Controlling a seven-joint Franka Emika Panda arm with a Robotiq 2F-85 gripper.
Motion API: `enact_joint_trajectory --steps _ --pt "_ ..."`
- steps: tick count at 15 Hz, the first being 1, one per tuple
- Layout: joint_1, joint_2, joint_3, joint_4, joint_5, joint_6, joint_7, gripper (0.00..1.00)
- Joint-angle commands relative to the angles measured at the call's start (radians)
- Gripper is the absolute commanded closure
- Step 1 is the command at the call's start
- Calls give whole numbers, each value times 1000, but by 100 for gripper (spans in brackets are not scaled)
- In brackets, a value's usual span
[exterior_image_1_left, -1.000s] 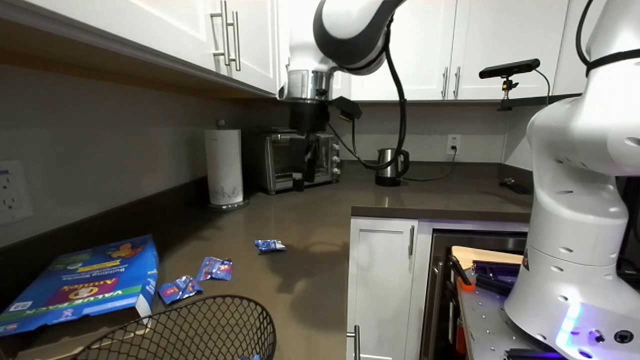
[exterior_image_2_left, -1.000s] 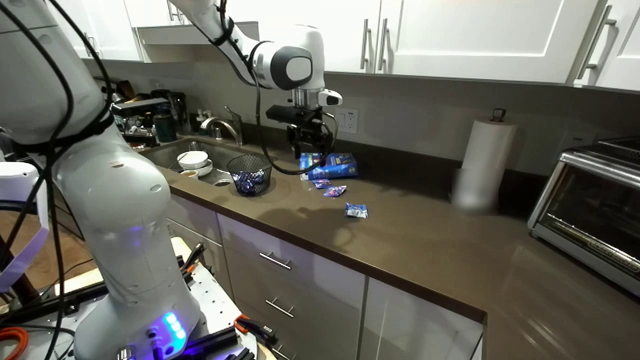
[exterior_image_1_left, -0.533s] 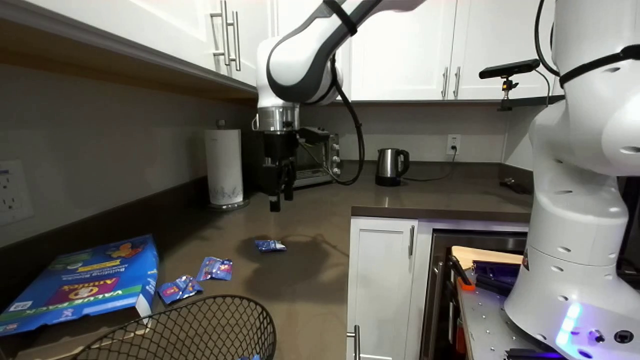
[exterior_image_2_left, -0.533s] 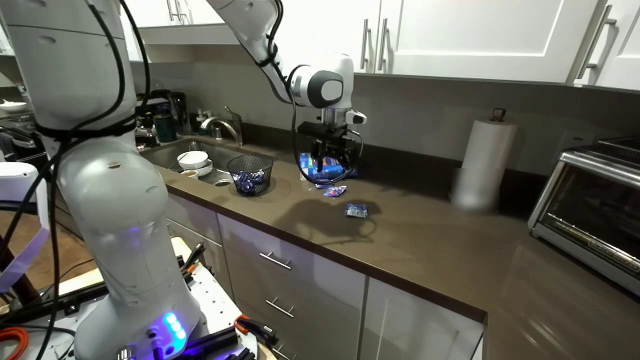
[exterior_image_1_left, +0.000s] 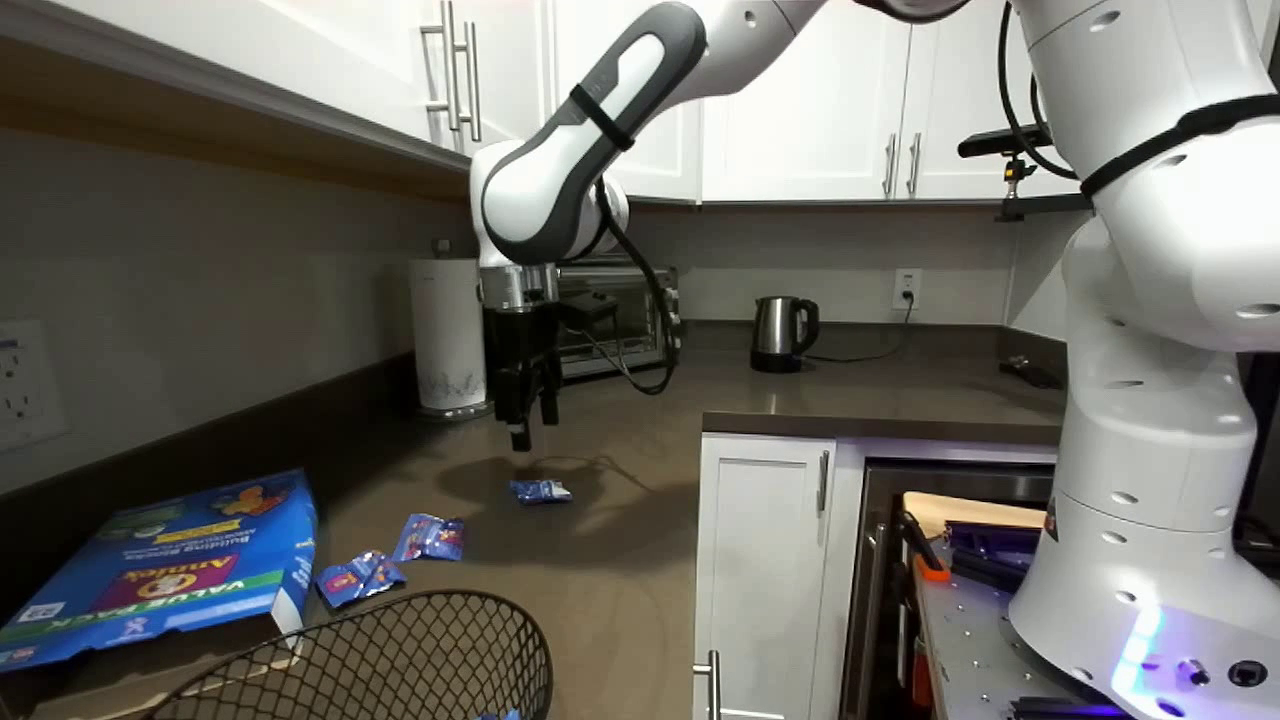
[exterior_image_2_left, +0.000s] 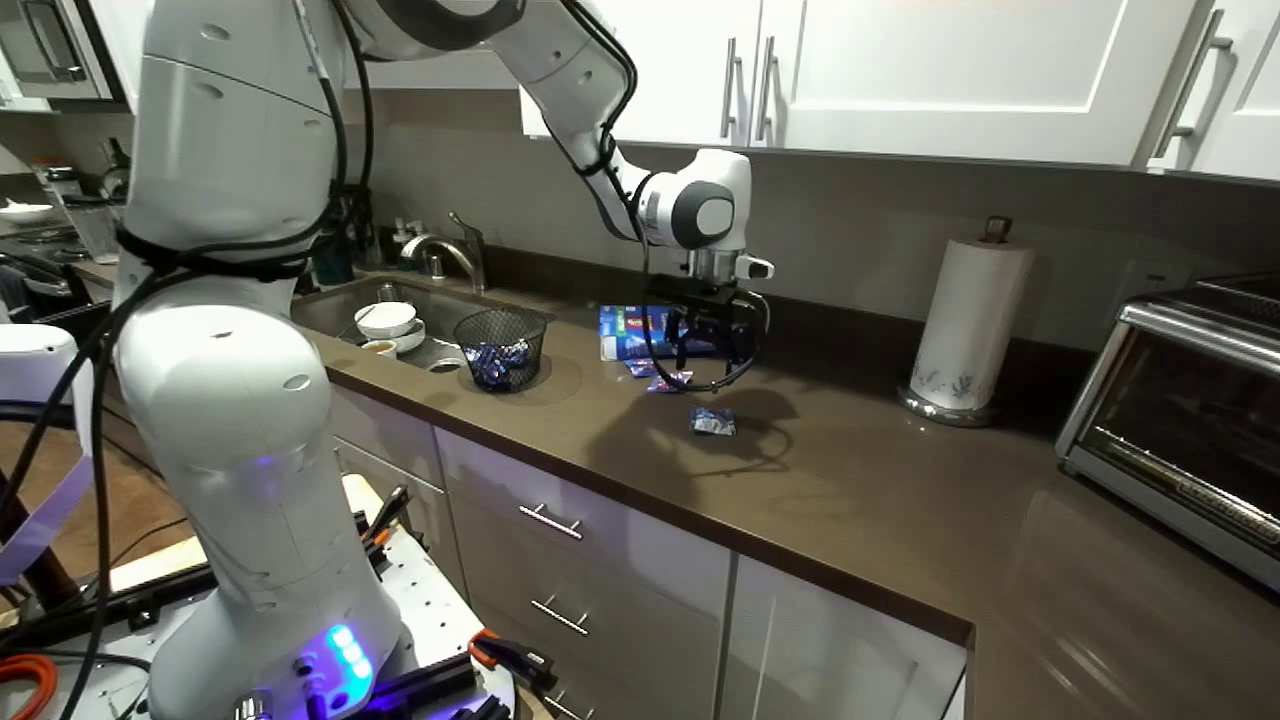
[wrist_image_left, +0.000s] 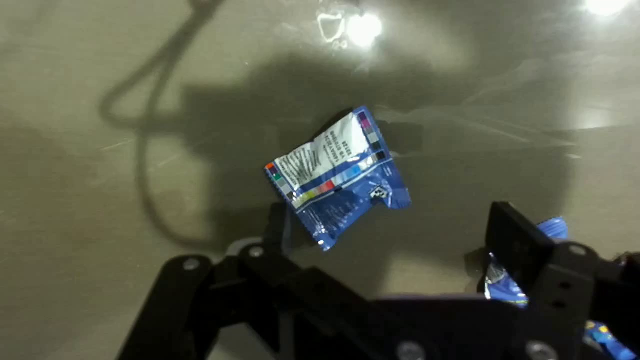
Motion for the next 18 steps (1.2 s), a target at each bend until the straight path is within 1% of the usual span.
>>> enact_joint_trajectory --steps 1,7,8,9,10,11,12,13,16,17,18 --pt "-28 104 13 123 -10 -48 -25 0" --pt "-54 189 24 174 6 -28 -39 0" --pt "-59 199 25 177 9 -28 -41 2" --pt "-63 208 26 180 11 -26 -43 8" --pt "-68 216 29 180 13 -23 -44 10" --pt "-74 222 32 179 17 -20 -48 17" --pt "-79 229 35 178 19 -16 -49 18" --pt "-83 235 37 177 20 -16 -52 15" --pt "-92 249 45 178 27 -14 -57 16" --pt "-94 250 47 178 29 -14 -59 37" --pt "-94 250 49 178 29 -16 -58 43"
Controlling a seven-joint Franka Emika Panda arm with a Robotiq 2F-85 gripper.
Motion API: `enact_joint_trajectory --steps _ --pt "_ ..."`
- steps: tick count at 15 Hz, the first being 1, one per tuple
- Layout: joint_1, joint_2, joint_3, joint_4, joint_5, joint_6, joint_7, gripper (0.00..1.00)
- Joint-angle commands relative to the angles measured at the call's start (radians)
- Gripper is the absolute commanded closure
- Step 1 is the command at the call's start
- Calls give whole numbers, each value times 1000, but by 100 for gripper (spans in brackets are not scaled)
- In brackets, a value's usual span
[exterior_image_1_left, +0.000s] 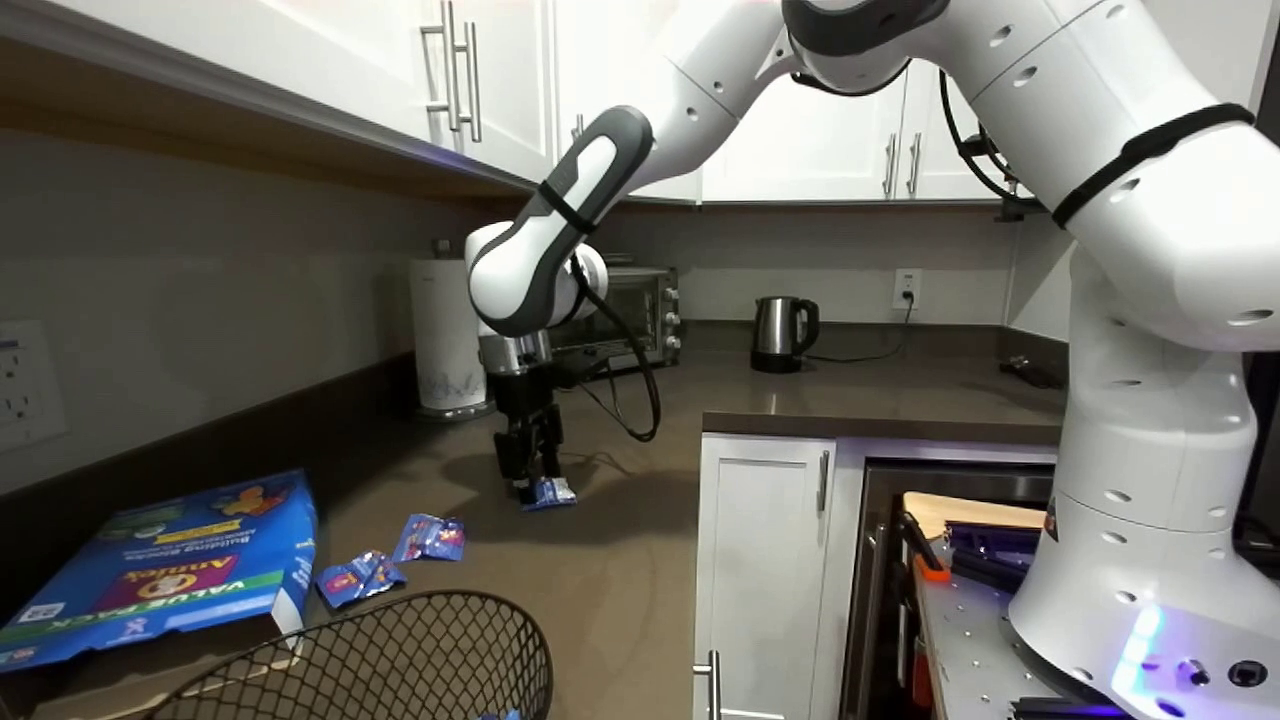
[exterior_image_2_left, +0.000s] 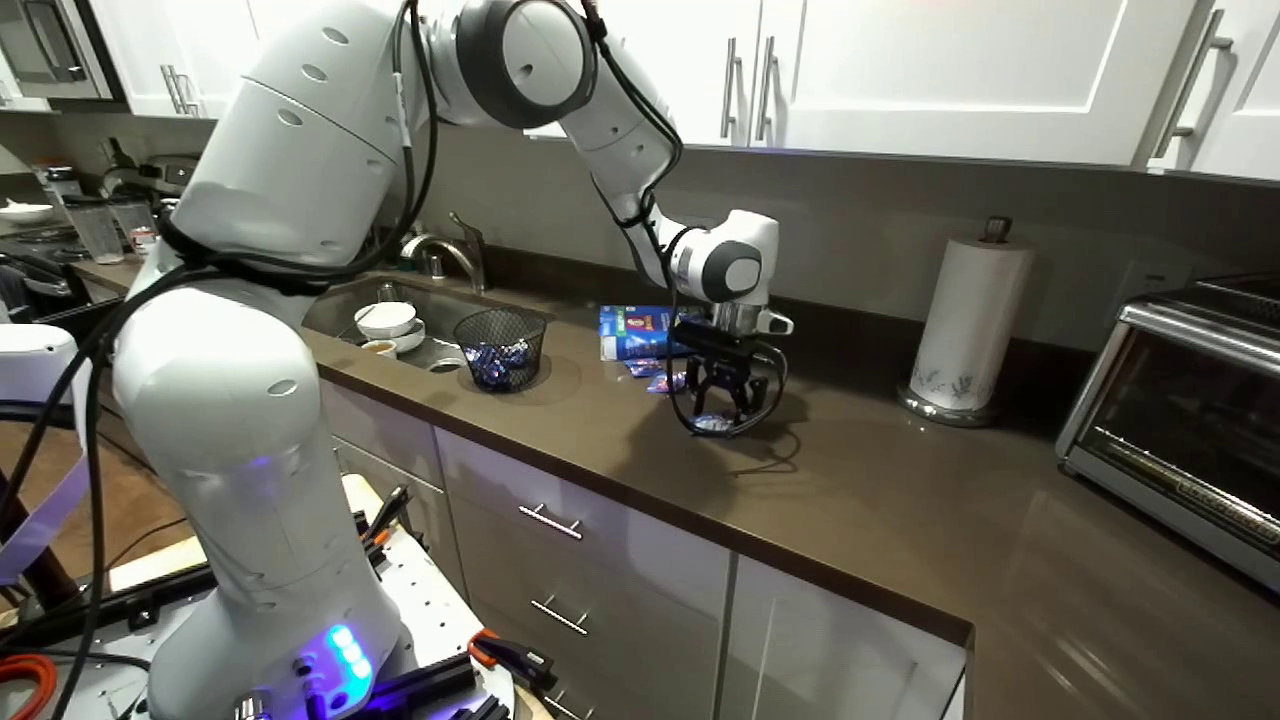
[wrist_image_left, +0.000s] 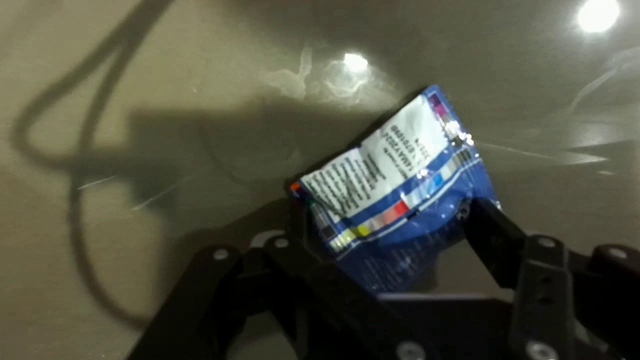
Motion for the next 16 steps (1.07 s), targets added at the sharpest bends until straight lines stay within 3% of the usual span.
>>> enact_joint_trajectory --steps 1,9,16 --pt "-27 14 26 19 22 -8 -45 49" --pt "3 -65 43 -28 23 -105 -3 99" --pt "89 -234 70 -170 1 -192 66 97"
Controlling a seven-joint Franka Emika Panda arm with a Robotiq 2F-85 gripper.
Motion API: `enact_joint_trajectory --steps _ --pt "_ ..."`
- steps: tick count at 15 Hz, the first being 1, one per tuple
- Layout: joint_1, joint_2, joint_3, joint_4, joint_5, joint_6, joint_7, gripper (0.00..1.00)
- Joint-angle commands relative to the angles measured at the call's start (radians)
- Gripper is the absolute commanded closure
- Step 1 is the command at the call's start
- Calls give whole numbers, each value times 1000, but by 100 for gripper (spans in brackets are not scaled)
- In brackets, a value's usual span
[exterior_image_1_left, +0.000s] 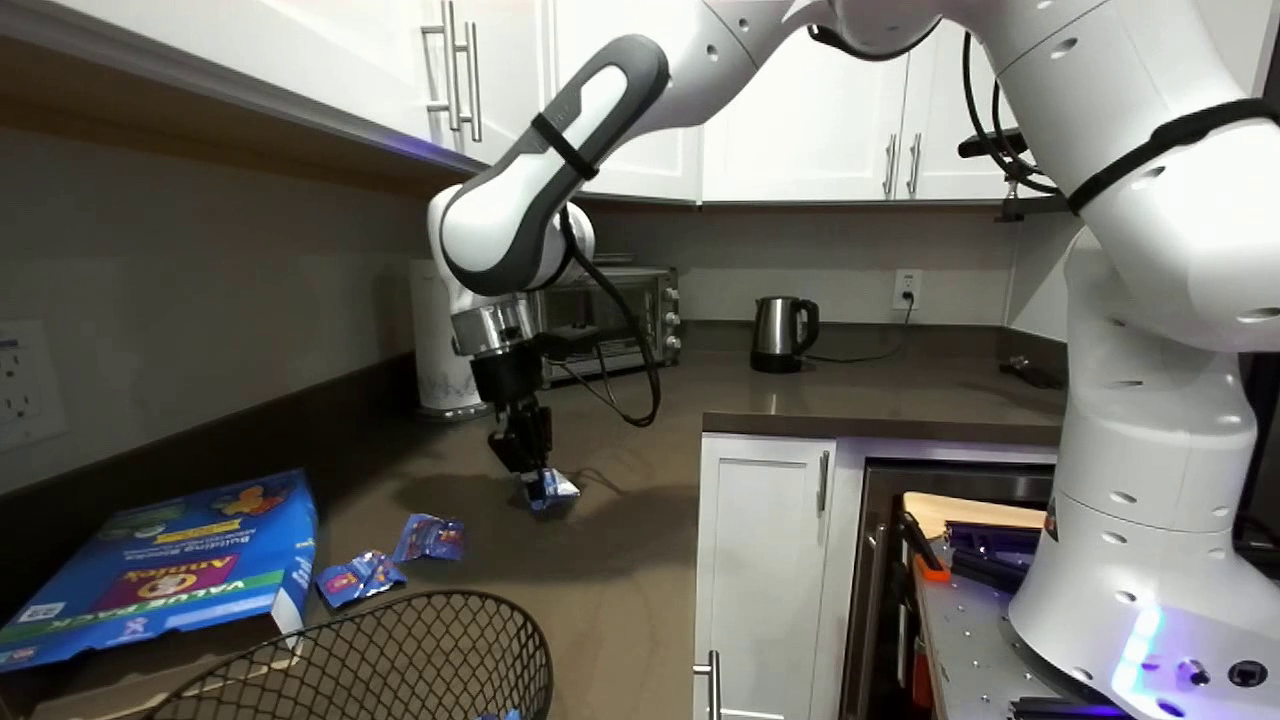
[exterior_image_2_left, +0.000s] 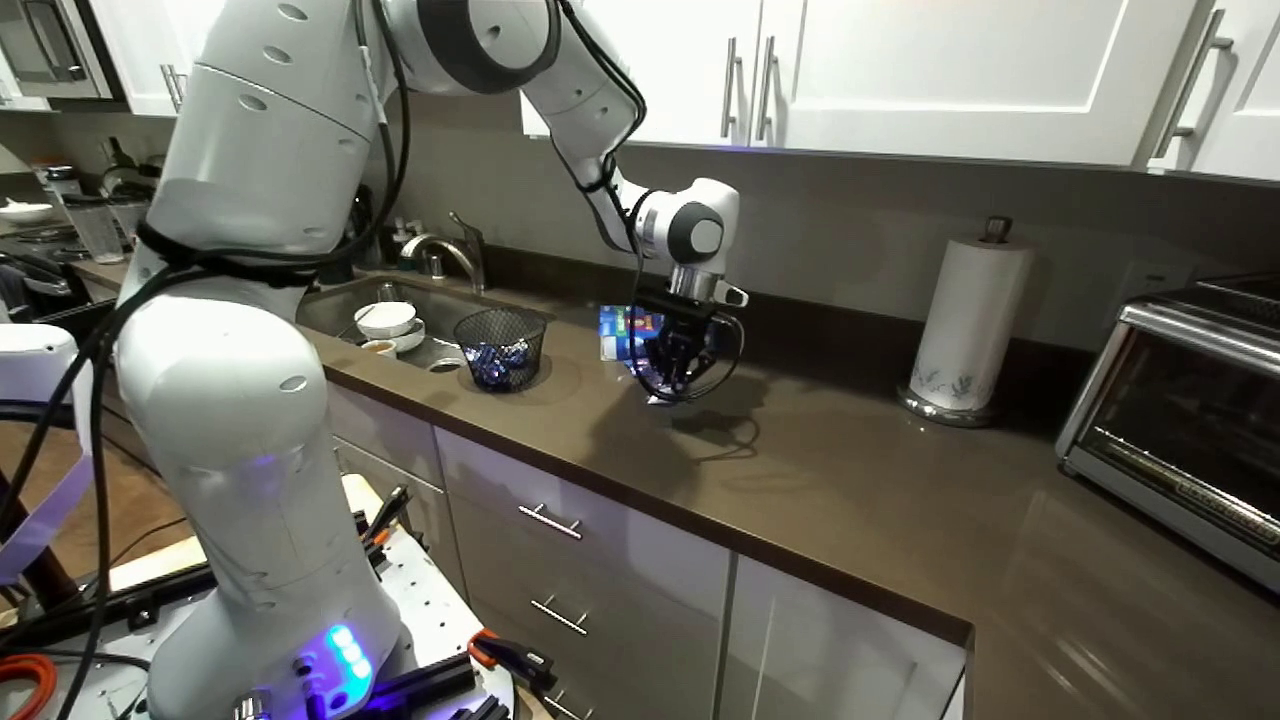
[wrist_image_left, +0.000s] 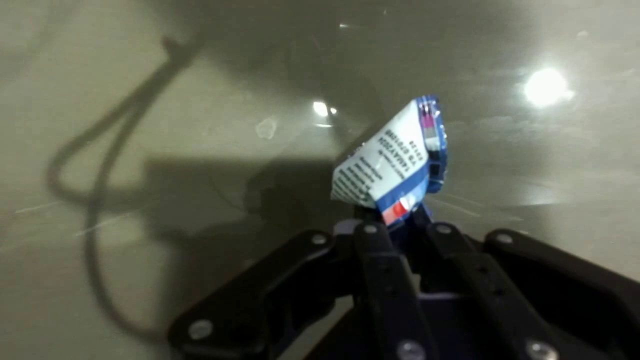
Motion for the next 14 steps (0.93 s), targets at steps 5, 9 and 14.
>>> enact_joint_trajectory --steps 5,9,14 --pt "62 -167 24 -171 31 -68 42 97" --pt "73 -236 38 -257 44 -77 51 97" --pt "114 -342 86 -347 36 -65 33 97"
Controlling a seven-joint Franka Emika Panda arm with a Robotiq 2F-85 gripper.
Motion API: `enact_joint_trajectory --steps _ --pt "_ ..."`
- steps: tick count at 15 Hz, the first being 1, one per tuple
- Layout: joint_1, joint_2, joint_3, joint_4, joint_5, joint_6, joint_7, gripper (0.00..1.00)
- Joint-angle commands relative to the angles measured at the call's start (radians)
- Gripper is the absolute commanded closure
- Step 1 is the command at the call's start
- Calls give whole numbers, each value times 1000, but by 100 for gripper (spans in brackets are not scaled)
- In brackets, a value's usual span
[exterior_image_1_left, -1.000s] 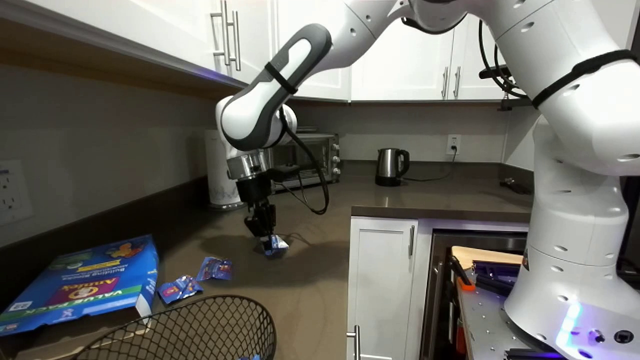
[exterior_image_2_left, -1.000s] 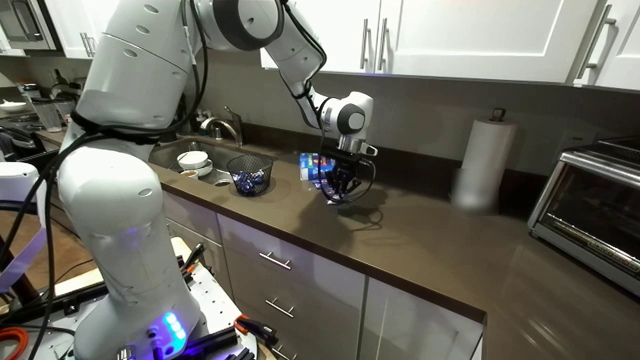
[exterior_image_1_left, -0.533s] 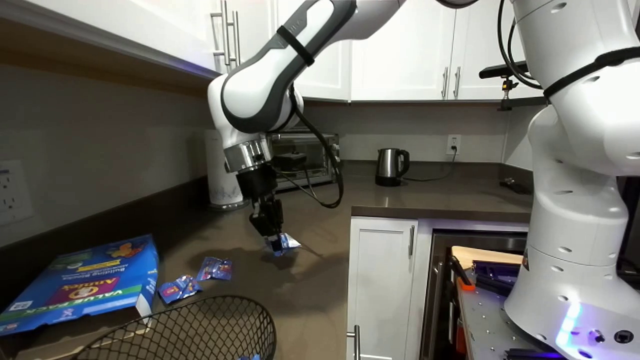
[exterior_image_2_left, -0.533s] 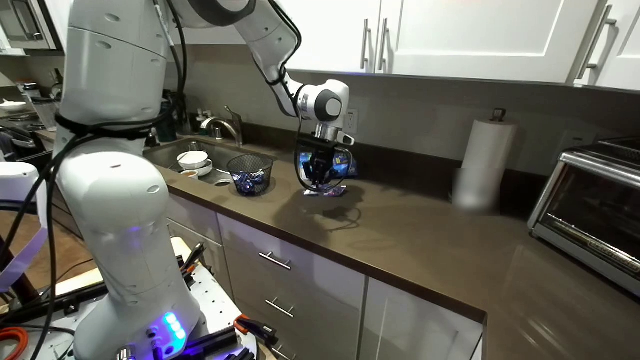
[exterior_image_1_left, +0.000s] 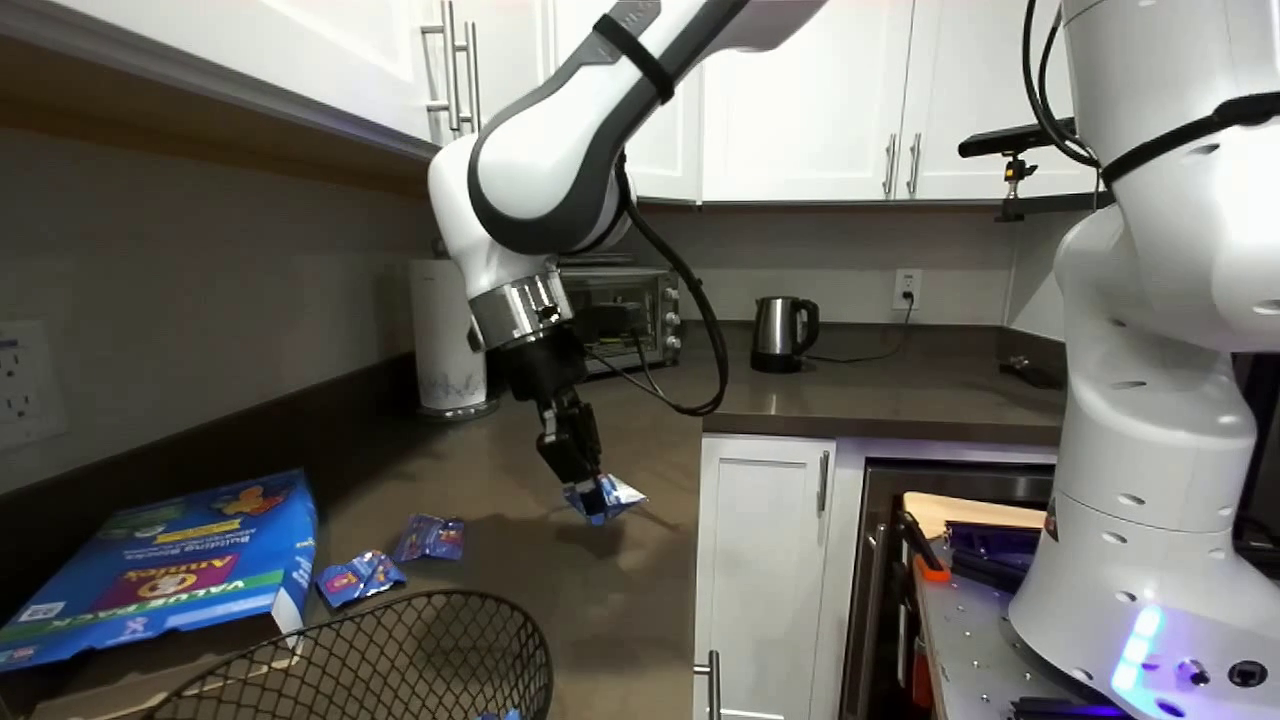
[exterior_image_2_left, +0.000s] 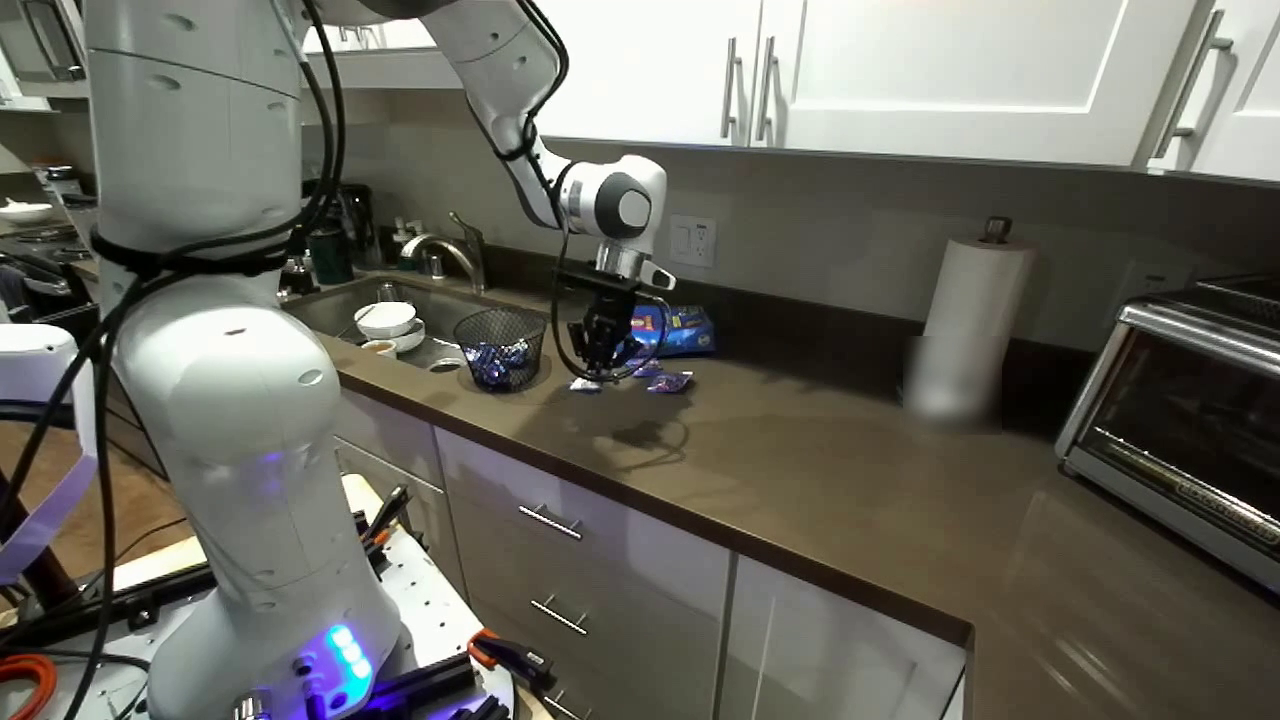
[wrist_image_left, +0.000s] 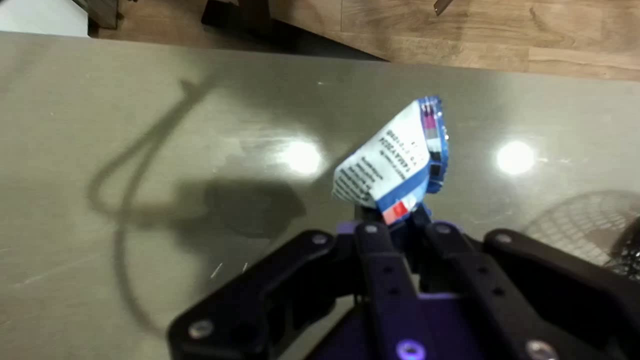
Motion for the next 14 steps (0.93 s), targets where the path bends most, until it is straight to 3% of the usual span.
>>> enact_joint_trajectory --steps 1,9,14 --pt "37 -117 38 -83 18 2 -29 97" --pt "133 -191 102 -41 -50 38 -52 97" --pt "153 -204 124 -48 -26 202 -193 96"
